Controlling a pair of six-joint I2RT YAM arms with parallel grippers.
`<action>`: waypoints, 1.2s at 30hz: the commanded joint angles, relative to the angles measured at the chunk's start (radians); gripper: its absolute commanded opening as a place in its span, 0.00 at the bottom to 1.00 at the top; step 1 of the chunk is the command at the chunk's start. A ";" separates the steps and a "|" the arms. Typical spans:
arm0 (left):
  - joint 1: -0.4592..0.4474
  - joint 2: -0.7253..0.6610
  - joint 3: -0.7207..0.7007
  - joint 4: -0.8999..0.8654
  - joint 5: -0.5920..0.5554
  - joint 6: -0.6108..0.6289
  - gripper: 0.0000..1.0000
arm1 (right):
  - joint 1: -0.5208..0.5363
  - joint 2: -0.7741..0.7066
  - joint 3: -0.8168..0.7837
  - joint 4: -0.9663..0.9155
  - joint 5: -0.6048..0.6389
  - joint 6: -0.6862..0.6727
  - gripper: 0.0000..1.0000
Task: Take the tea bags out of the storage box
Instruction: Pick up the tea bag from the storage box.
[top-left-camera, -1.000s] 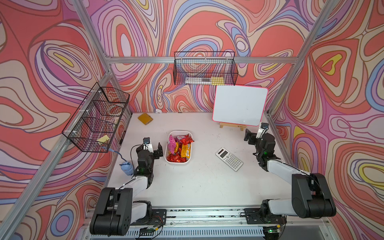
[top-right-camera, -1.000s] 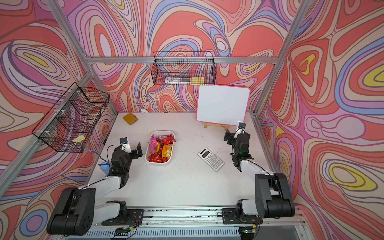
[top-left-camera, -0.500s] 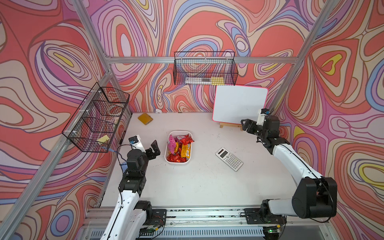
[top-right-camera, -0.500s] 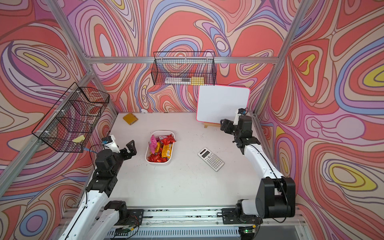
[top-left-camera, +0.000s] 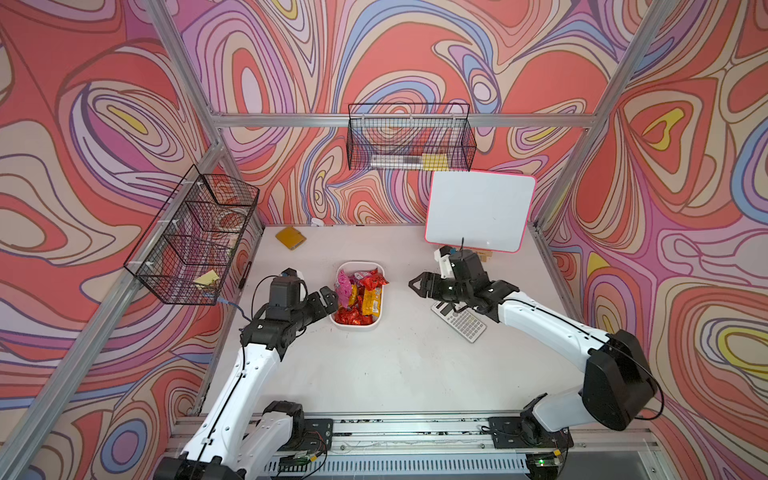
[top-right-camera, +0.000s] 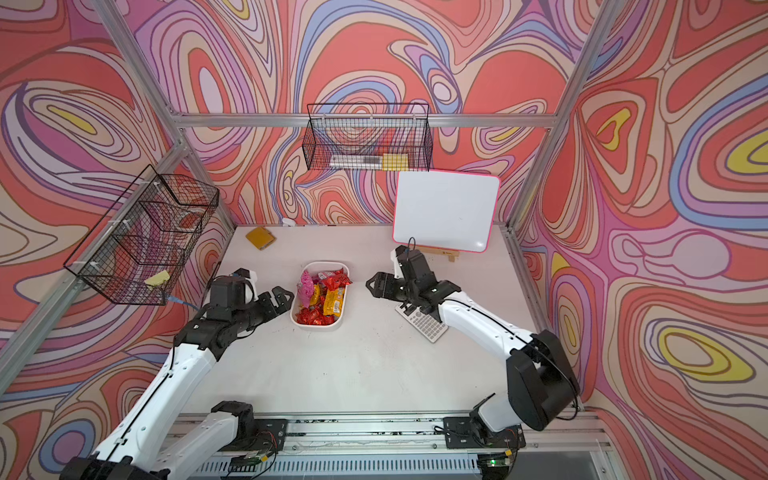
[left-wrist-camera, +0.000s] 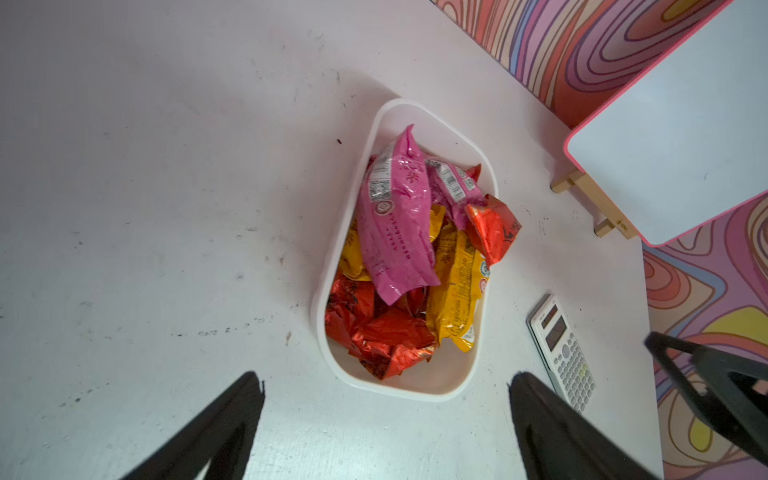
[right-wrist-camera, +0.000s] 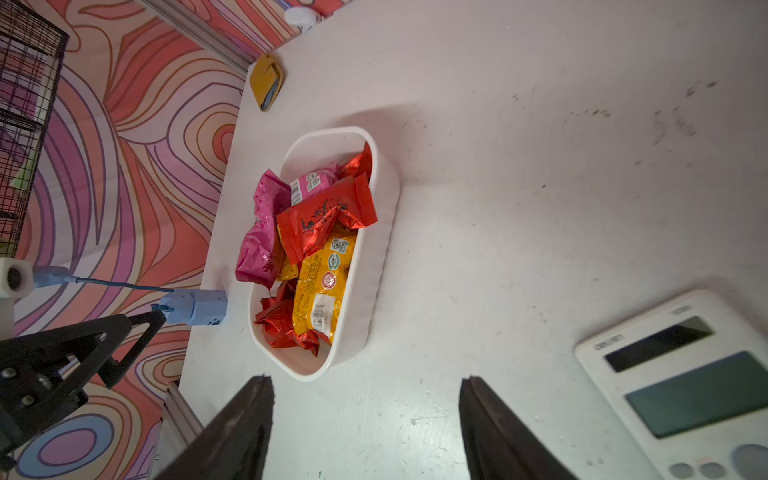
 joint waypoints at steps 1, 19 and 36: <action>-0.081 0.130 0.124 -0.162 -0.129 0.034 0.97 | 0.059 0.076 0.055 0.014 0.085 0.126 0.72; -0.148 0.658 0.482 -0.224 -0.240 0.177 0.53 | 0.076 0.097 0.061 -0.055 0.242 0.157 0.71; -0.152 0.633 0.467 -0.237 -0.251 0.179 0.00 | 0.076 0.054 0.067 -0.097 0.266 0.138 0.71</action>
